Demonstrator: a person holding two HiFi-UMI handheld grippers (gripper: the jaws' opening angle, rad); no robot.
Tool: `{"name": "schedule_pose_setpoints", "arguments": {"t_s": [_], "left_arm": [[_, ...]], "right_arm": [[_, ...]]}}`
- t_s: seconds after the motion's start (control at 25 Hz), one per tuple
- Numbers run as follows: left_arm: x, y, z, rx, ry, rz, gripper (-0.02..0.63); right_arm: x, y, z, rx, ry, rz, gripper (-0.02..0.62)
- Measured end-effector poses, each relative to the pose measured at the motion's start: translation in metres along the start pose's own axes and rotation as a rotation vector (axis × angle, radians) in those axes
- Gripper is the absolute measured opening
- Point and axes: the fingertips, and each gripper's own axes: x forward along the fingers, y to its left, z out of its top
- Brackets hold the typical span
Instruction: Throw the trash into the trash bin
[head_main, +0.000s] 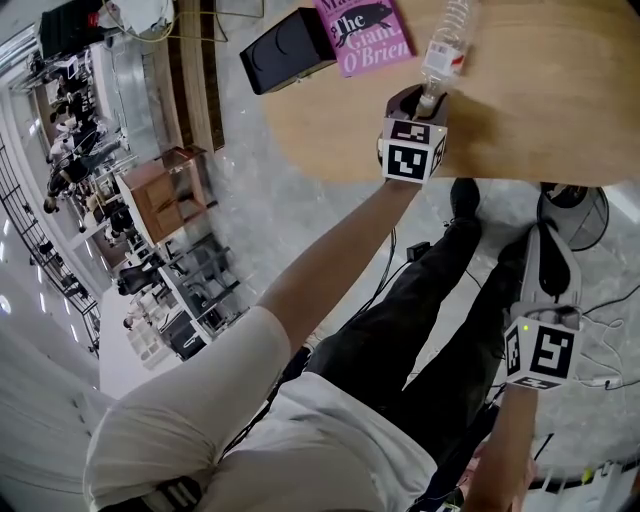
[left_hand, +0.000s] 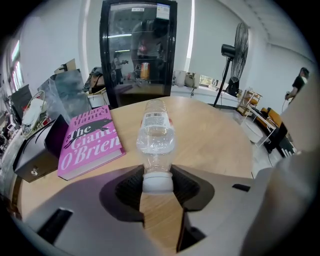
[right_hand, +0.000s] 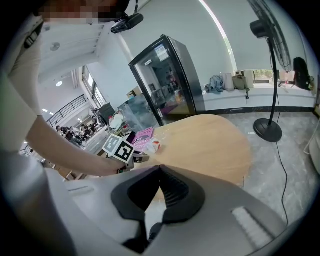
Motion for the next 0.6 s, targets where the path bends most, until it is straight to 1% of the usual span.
{"name": "schedule_pose_setpoints", "arguments": {"t_s": [0.24, 0.6], "left_arm": [[-0.012, -0.026, 0.002, 0.004, -0.028, -0.041, 0.156], [-0.027, -0.064, 0.003, 0.049, -0.051, -0.100, 0.156]], "right_arm": [[-0.014, -0.004, -0.008, -0.002, 0.000, -0.005, 0.011], [-0.033, -0.013, -0.020, -0.003, -0.001, -0.017, 0.011]]}}
